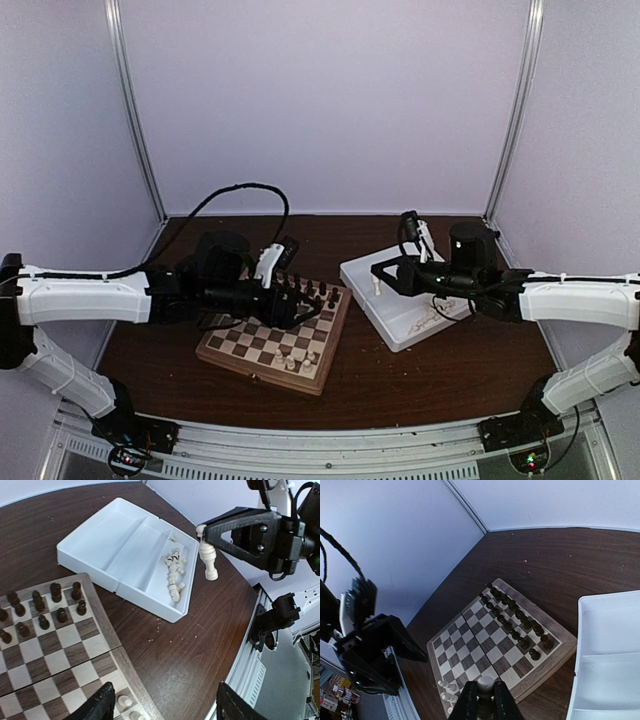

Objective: Set up the chess pieces on the board
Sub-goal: Pick up the chess piece from the storage box, then place the chess piece on the chessboard.

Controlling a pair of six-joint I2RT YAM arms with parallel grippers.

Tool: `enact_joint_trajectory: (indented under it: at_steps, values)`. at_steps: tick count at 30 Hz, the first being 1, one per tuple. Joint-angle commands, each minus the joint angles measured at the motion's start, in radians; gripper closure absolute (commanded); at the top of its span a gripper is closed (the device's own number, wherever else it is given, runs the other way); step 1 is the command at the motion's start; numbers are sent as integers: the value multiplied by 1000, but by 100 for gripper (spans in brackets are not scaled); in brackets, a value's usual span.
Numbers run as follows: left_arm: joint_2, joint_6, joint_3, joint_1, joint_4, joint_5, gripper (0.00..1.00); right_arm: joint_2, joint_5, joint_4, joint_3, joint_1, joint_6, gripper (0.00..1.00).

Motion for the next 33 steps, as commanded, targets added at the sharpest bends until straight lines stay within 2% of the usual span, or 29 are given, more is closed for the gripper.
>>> enact_joint_trajectory:
  at_steps: [1,6,11,14,24,28,33]
  values:
    - [107,-26,80,-15,227,110,34,-42,-74,147,8,4,101,88]
    - [176,23,111,-73,375,67,37,-67,-70,242,-11,16,185,87]
    - [195,55,65,-91,578,-11,37,-109,1,359,-60,32,298,85]
    - [193,111,58,-105,644,-62,37,-137,79,367,-64,42,332,88]
    - [230,308,68,-131,825,-173,37,-155,308,369,-11,137,400,88]
    - [243,377,67,-141,912,-172,37,-144,413,368,6,177,451,86]
    - [249,432,70,-149,930,-176,37,-141,516,342,33,240,451,86]
